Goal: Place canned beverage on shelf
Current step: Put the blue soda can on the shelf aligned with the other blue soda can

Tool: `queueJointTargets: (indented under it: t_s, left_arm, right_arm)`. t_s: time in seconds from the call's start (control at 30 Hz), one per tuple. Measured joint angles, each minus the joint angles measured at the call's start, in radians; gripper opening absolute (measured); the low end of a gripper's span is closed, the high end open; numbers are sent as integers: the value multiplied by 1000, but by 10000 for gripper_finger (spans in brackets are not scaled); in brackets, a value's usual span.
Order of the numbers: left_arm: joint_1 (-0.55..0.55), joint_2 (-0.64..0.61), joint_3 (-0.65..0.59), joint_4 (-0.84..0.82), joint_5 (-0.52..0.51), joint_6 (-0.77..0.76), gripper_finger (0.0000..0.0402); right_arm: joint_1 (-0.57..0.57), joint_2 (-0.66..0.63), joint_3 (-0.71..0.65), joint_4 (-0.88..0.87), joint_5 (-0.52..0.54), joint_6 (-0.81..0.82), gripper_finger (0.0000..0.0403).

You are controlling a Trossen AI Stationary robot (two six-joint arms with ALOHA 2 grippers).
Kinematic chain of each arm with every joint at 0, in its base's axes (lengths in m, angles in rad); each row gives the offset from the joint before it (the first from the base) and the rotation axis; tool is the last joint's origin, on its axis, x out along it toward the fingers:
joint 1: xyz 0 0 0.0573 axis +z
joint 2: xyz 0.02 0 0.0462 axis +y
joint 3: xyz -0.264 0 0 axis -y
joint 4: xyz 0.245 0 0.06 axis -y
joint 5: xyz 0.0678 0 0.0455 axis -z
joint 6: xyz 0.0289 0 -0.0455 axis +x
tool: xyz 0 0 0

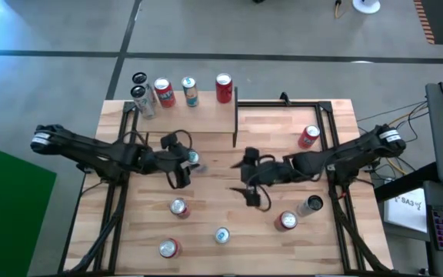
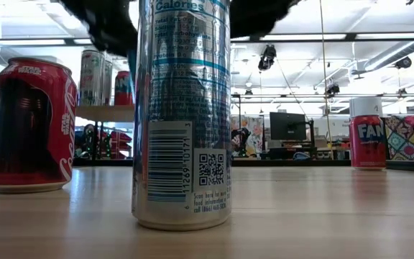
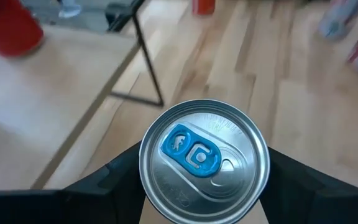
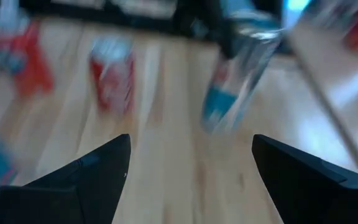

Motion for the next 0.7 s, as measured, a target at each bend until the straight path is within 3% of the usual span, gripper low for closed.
queueJointTargets:
  t_s: [0.17,0.33,0.7]
  left_arm:
    - [-26,-7,56,25,0,-79,232]
    - [-31,25,82,87,-3,-112,232]
    - [-31,51,117,99,-32,-89,233]
  right_arm:
    - [-81,14,-96,326,-1,-3,325]
    - [-141,62,-112,486,-79,27,325]
    - [-169,230,49,347,-119,14,325]
